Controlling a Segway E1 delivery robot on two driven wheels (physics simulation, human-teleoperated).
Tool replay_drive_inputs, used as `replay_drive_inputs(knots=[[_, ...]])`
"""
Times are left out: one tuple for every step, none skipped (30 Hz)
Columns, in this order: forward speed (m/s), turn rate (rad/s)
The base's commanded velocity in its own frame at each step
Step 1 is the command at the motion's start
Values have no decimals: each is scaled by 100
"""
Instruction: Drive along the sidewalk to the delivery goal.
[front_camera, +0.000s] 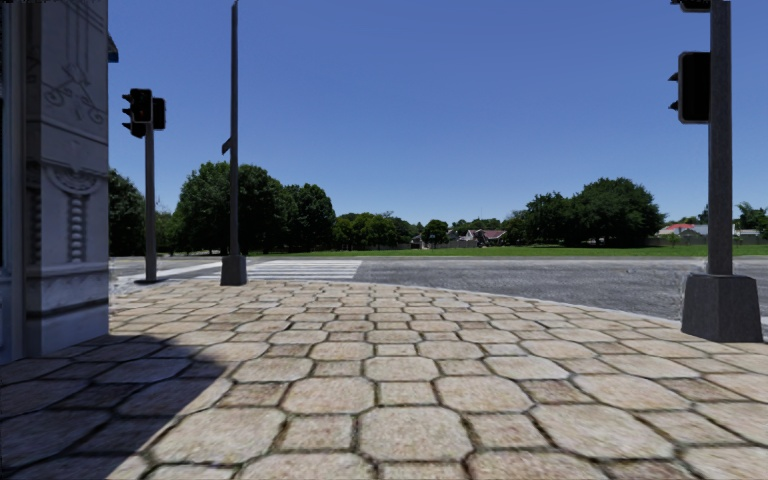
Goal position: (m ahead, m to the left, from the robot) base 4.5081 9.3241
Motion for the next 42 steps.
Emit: replay_drive_inputs(knots=[[200,0],[200,0],[200,0],[200,0],[200,0],[200,0],[200,0],[200,0],[200,0],[200,0],[200,0],[200,0],[200,0],[200,0],[200,0],[200,0],[200,0],[200,0],[200,0],[200,0],[200,0],[200,0],[200,0],[200,0],[200,0],[200,0],[200,0],[200,0],[200,0],[200,0],[200,0],[200,3],[200,15],[200,31],[200,48],[200,48],[200,60],[200,70],[200,82],[200,85],[200,85],[200,87]])
